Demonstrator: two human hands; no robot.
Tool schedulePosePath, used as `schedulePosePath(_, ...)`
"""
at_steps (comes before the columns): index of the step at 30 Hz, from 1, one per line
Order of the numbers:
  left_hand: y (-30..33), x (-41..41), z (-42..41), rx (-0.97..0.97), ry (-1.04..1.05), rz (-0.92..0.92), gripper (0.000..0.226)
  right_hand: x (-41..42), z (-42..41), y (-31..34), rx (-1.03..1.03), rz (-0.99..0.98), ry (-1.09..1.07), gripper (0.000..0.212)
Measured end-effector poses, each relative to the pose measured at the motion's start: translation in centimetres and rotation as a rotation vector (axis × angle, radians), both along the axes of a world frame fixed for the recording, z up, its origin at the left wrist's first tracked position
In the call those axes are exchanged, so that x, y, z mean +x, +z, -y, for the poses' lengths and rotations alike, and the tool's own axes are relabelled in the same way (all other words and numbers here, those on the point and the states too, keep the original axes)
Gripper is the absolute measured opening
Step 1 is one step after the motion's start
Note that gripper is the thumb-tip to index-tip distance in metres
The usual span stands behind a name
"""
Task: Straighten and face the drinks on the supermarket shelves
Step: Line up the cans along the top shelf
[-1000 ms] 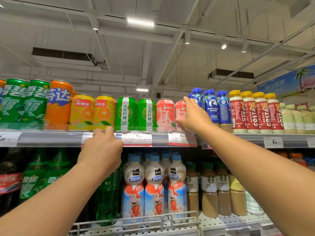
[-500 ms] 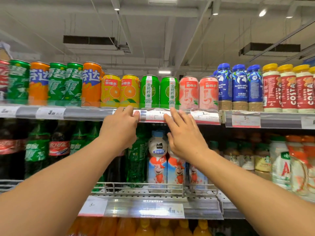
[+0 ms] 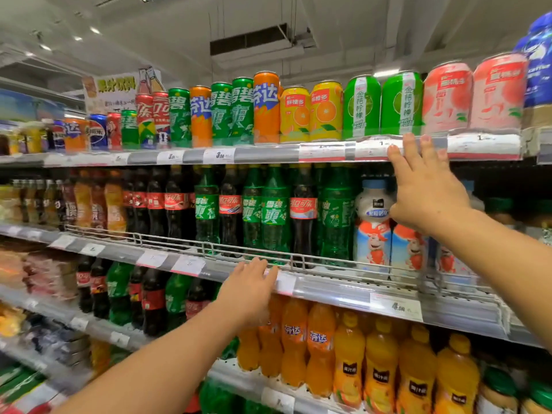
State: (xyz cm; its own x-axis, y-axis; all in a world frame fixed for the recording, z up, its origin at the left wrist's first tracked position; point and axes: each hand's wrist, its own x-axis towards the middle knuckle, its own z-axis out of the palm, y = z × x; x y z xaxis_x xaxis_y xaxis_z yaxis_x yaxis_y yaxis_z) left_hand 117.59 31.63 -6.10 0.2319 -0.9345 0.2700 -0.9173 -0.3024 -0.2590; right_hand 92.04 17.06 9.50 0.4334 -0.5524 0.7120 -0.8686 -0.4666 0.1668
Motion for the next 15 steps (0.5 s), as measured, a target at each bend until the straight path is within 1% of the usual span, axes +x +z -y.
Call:
schedulePosePath(2,-1.0,1.0,-2.0,0.058,0.034,-0.043,0.079,0.4,-0.6,0.1,0.027,0.054,0.019,0.096)
schedulePosePath(4,-1.0,2.0,-3.7,0.057,0.038,-0.043,0.065,1.2,-1.6,-1.0,0.021,0.088,0.047,0.088)
schedulePosePath(6,-0.3,3.1,-4.9,0.032,0.061,-0.061,0.058,2.5,-2.8,-3.8,-0.014,0.044,0.111,0.078)
schedulePosePath(7,0.1,3.7,-5.3,0.011,0.071,-0.078,0.057,3.3,-3.4,-5.7,-0.007,0.006,0.159,0.077)
schedulePosePath(9,0.7,4.8,-5.3,-0.035,0.067,-0.121,0.061,4.9,-4.5,-9.5,0.097,-0.059,0.251,0.08)
schedulePosePath(10,0.7,5.4,-5.0,-0.05,0.059,-0.139,0.067,5.8,-4.8,-11.2,0.168,-0.081,0.269,0.081)
schedulePosePath(13,0.6,7.1,-3.6,-0.081,0.025,-0.143,0.082,8.4,-4.6,-14.5,0.3,-0.149,0.24,0.081)
schedulePosePath(15,0.2,8.4,-2.6,-0.102,-0.003,-0.131,0.082,9.7,-4.4,-15.2,0.333,-0.166,0.178,0.08)
